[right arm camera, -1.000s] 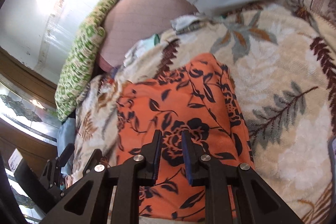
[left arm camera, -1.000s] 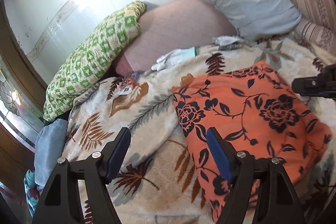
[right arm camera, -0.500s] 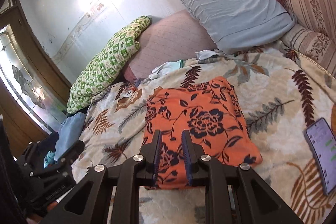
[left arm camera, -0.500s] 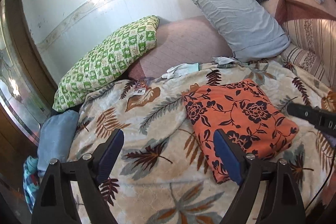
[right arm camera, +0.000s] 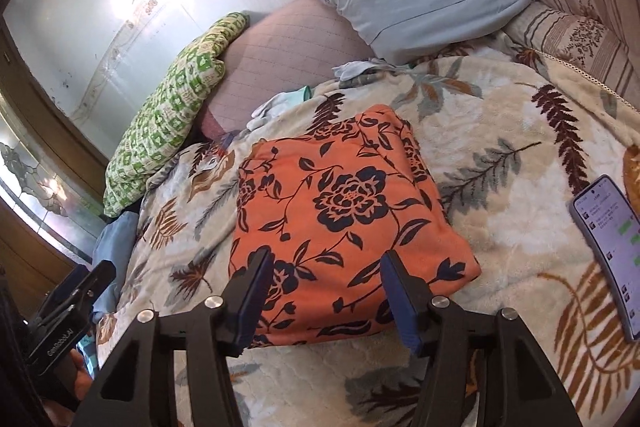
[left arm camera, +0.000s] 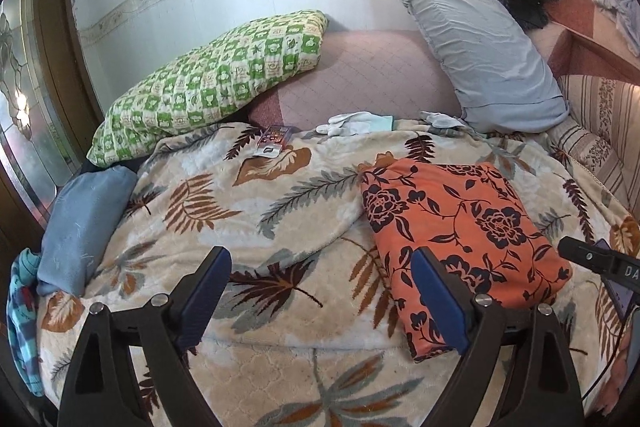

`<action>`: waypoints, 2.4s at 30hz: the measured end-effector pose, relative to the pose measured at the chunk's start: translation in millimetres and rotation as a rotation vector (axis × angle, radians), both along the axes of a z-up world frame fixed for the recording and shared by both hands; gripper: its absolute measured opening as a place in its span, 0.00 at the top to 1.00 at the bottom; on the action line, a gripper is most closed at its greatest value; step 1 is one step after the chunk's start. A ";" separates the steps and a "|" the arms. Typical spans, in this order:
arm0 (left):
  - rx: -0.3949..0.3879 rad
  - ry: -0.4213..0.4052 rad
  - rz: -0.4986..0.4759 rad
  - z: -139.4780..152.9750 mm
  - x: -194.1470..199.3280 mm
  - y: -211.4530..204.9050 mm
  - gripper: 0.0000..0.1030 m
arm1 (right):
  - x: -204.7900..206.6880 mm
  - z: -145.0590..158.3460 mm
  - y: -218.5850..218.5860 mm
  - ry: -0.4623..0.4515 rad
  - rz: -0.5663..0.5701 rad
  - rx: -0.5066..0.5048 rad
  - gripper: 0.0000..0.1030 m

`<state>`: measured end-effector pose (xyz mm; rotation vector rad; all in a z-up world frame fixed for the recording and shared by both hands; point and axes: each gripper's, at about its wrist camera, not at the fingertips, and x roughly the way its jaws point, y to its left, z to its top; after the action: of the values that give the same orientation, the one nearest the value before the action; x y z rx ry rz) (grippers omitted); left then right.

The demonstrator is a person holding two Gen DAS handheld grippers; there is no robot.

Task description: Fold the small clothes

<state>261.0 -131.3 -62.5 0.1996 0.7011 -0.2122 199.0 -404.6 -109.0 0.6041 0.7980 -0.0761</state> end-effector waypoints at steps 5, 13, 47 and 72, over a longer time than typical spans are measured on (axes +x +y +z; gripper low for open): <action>0.013 0.040 0.001 -21.9 15.6 0.5 0.11 | 6.9 1.1 -6.8 -0.006 -0.014 -0.012 0.42; 0.048 0.061 -0.001 -40.0 25.1 -0.2 0.11 | 19.2 8.1 -10.3 -0.040 -0.016 -0.018 0.42; 0.001 0.109 0.029 -65.6 44.1 5.2 0.11 | 30.2 -3.7 -15.5 -0.009 -0.002 -0.023 0.42; -0.080 0.171 -0.040 -82.9 87.2 -44.6 0.11 | 93.4 -55.4 -66.8 0.065 0.021 0.160 0.42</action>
<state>348.2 -175.8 -145.4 0.1198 0.8574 -0.2979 292.4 -471.4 -164.5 0.7467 0.8787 -0.0124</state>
